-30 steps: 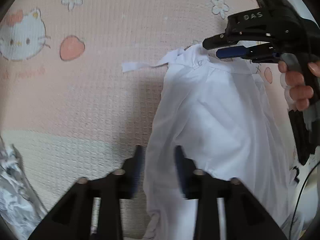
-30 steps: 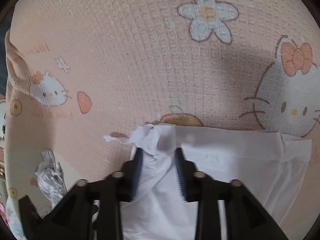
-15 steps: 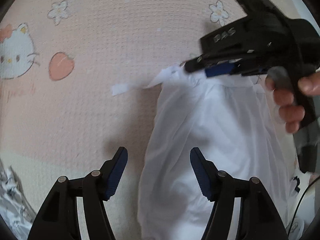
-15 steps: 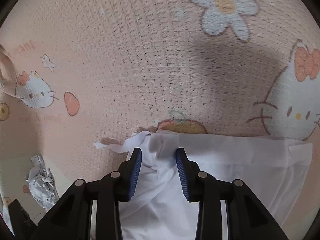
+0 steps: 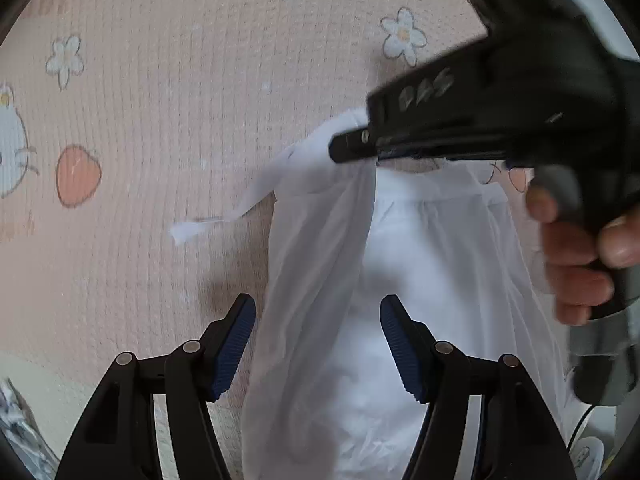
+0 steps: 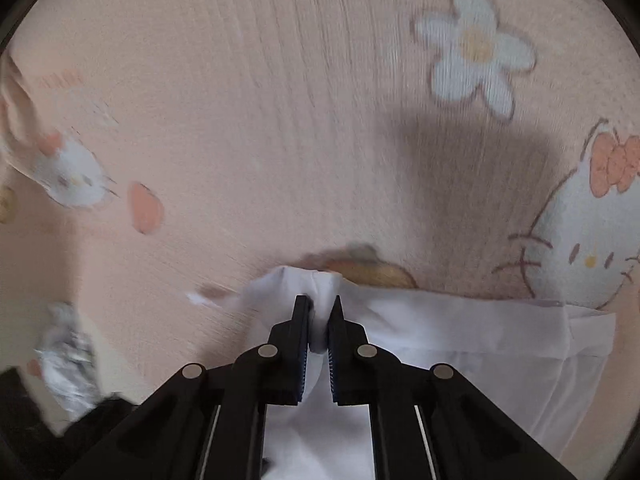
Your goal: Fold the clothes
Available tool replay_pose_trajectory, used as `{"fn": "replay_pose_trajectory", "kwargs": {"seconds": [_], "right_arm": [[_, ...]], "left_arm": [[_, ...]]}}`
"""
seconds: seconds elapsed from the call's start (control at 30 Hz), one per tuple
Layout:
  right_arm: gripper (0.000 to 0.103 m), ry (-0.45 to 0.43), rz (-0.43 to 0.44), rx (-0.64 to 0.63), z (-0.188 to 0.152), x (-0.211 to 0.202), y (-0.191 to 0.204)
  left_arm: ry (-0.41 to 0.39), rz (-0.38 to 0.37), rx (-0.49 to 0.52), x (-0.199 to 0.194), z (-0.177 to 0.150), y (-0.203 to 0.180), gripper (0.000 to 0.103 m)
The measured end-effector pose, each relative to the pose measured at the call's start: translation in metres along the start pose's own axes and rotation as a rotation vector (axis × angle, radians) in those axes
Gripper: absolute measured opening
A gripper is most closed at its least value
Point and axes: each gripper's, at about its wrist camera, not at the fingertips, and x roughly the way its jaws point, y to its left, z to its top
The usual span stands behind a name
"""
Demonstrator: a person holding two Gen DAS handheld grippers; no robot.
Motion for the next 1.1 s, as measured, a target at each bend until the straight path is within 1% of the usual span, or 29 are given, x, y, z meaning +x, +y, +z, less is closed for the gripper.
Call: {"fn": "replay_pose_trajectory", "kwargs": {"seconds": [0.1, 0.13, 0.2, 0.23, 0.27, 0.3, 0.33, 0.37, 0.43, 0.47, 0.53, 0.57, 0.67, 0.77, 0.83, 0.87, 0.97, 1.03, 1.1], "right_arm": [[0.006, -0.022, 0.049, 0.008, 0.005, -0.006, 0.010], [0.006, -0.031, 0.063, 0.013, 0.003, -0.013, 0.007], [0.006, -0.043, 0.105, 0.026, -0.006, -0.018, 0.013], [0.006, -0.046, 0.126, 0.040, -0.008, -0.019, 0.015], [0.006, -0.048, 0.147, 0.056, -0.011, -0.020, 0.017], [0.006, -0.046, 0.169, 0.067, -0.006, -0.022, 0.020], [0.006, -0.047, 0.180, 0.076, -0.001, -0.025, 0.018], [0.006, -0.052, 0.172, 0.082, -0.001, -0.024, 0.020], [0.006, -0.055, 0.155, 0.075, 0.001, -0.023, 0.020], [0.006, -0.056, 0.147, 0.078, 0.003, -0.015, 0.024], [0.006, -0.059, 0.131, 0.085, 0.006, 0.004, 0.034], [0.006, -0.055, 0.134, 0.089, 0.009, 0.003, 0.020], [0.006, -0.046, 0.136, 0.103, 0.019, 0.015, 0.023], [0.006, -0.037, 0.124, 0.098, 0.026, 0.027, 0.031], [0.006, -0.043, 0.088, 0.068, 0.032, 0.042, 0.050], [0.006, -0.042, 0.076, 0.056, 0.034, 0.034, 0.043], [0.006, -0.030, 0.044, 0.050, 0.041, 0.048, 0.058], [0.008, -0.031, 0.040, 0.057, 0.043, 0.051, 0.060], [0.009, -0.029, 0.075, 0.078, 0.046, 0.057, 0.063]], "left_arm": [[-0.040, -0.026, -0.007, -0.005, 0.008, 0.000, 0.063], [-0.046, -0.038, -0.013, -0.006, 0.010, 0.000, 0.063], [-0.058, -0.053, -0.021, -0.007, 0.012, 0.000, 0.062], [-0.056, -0.054, -0.011, -0.007, 0.011, -0.002, 0.059], [-0.054, -0.054, -0.001, -0.007, 0.010, -0.004, 0.044], [-0.052, -0.054, 0.009, -0.006, 0.009, -0.006, 0.026], [-0.046, -0.051, 0.016, -0.005, 0.007, -0.008, 0.018], [-0.033, -0.041, 0.016, -0.003, 0.005, -0.009, 0.011], [-0.040, -0.022, 0.008, -0.003, -0.001, -0.007, 0.009], [-0.045, -0.009, -0.004, -0.004, -0.003, -0.004, 0.007], [-0.053, 0.013, -0.049, -0.006, -0.005, 0.006, 0.007], [-0.053, 0.018, -0.077, -0.006, -0.005, 0.012, 0.007], [-0.051, 0.025, -0.148, -0.008, -0.003, 0.031, 0.007], [-0.036, 0.020, -0.181, -0.008, -0.002, 0.045, 0.007], [-0.022, 0.013, -0.211, -0.006, -0.002, 0.054, 0.007], [-0.015, 0.009, -0.227, -0.005, -0.002, 0.059, 0.007], [-0.009, 0.001, -0.296, -0.001, -0.002, 0.076, 0.007], [-0.005, 0.027, -0.316, 0.003, -0.003, 0.082, 0.007], [-0.003, 0.058, -0.322, 0.005, -0.004, 0.086, 0.007]]}}
